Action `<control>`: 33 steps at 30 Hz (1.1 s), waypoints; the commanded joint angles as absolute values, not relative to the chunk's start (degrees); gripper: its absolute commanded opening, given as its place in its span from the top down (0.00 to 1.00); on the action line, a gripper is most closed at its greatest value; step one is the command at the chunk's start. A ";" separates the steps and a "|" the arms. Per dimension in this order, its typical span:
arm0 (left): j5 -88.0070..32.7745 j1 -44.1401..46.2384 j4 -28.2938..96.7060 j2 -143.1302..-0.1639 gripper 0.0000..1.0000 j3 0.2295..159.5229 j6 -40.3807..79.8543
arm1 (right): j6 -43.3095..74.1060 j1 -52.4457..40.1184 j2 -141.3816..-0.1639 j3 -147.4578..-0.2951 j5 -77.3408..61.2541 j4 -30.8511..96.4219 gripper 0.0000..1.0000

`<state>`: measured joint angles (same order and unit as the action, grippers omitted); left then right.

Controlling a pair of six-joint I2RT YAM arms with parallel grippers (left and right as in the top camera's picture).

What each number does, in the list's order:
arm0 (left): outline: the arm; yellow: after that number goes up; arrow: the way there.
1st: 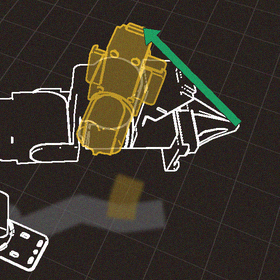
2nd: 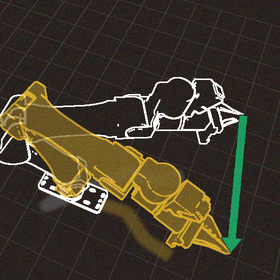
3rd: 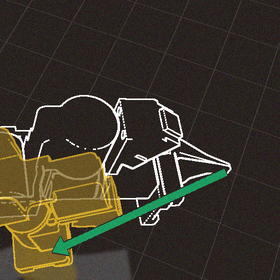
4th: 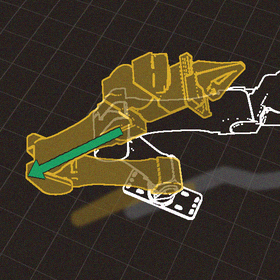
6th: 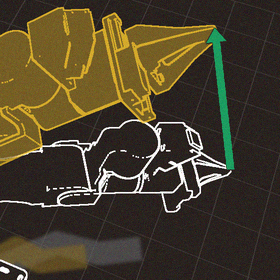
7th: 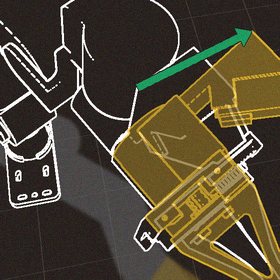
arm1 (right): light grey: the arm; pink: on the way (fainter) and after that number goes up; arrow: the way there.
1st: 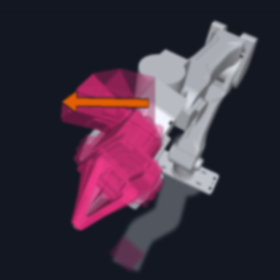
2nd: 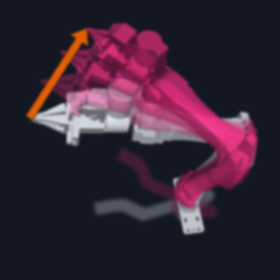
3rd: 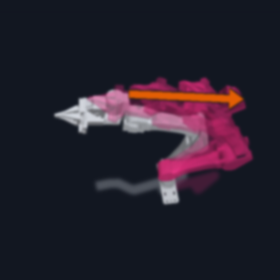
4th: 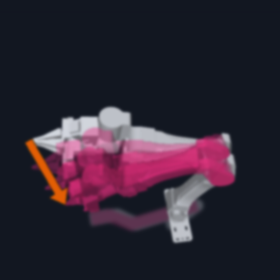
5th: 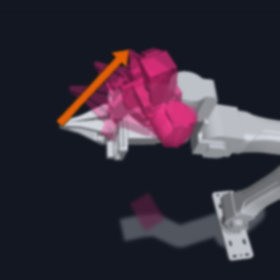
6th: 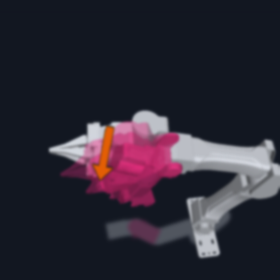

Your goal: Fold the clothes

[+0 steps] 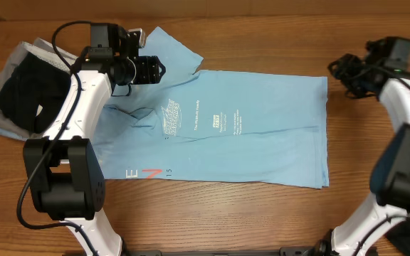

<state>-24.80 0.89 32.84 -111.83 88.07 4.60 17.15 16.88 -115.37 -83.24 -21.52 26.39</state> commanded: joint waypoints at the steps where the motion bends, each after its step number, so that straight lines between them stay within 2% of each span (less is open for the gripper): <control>1: -27.31 1.32 34.76 -111.85 0.29 88.79 5.80 | 17.63 14.33 -119.81 -83.66 -14.57 22.87 0.38; 6: -26.81 0.73 42.37 -111.83 0.34 88.82 2.33 | 16.08 13.17 -120.86 -83.96 -13.17 27.05 0.34; 7: -26.81 0.30 44.25 -111.83 0.39 88.97 1.26 | 16.08 13.63 -120.25 -84.40 -13.45 28.99 0.37; 9: -26.85 -1.10 49.32 -111.66 0.62 89.93 -0.10 | 16.10 14.92 -118.43 -85.60 -15.25 34.20 0.47; 10: -26.85 -2.04 52.10 -111.37 0.73 90.63 -0.27 | 16.10 15.94 -117.01 -86.26 -17.32 37.52 0.57; 11: -26.85 -2.85 54.33 -110.96 0.78 91.31 -0.25 | 16.10 16.84 -115.77 -86.63 -19.38 39.70 0.70; 12: -26.87 -3.86 57.08 -110.34 0.85 92.20 -0.25 | 16.16 17.96 -114.15 -86.85 -22.31 42.11 0.78; 13: -26.85 -4.78 59.61 -109.47 0.89 93.23 -0.30 | 16.14 18.94 -112.73 -86.89 -25.12 44.01 0.81; 15: -26.61 -6.46 64.07 -107.22 0.91 95.35 -1.32 | 16.19 21.21 -109.21 -86.87 -31.11 49.10 0.79; 17: -24.77 -7.75 67.57 -104.60 0.90 96.82 -1.28 | 16.58 22.87 -106.30 -86.89 -31.48 54.06 0.68; 24: -15.64 -9.96 80.16 -98.63 0.81 96.77 -0.67 | 16.53 25.26 -102.98 -84.55 -20.40 74.19 0.66; 27: -14.81 -10.00 82.13 -98.67 0.74 94.63 -0.64 | 16.56 24.75 -102.98 -78.89 -17.58 74.08 0.59; 29: -14.85 -10.09 81.89 -98.70 0.69 92.40 -0.49 | 16.86 24.77 -102.98 -73.67 -17.61 72.40 0.45; 33: -15.03 -10.11 79.44 -98.72 0.64 87.24 0.30 | 16.67 24.27 -102.98 -63.29 -17.65 69.32 0.39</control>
<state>-16.05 -9.80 80.66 -98.06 90.41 -0.08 16.75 24.97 -102.83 -68.95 -19.22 70.57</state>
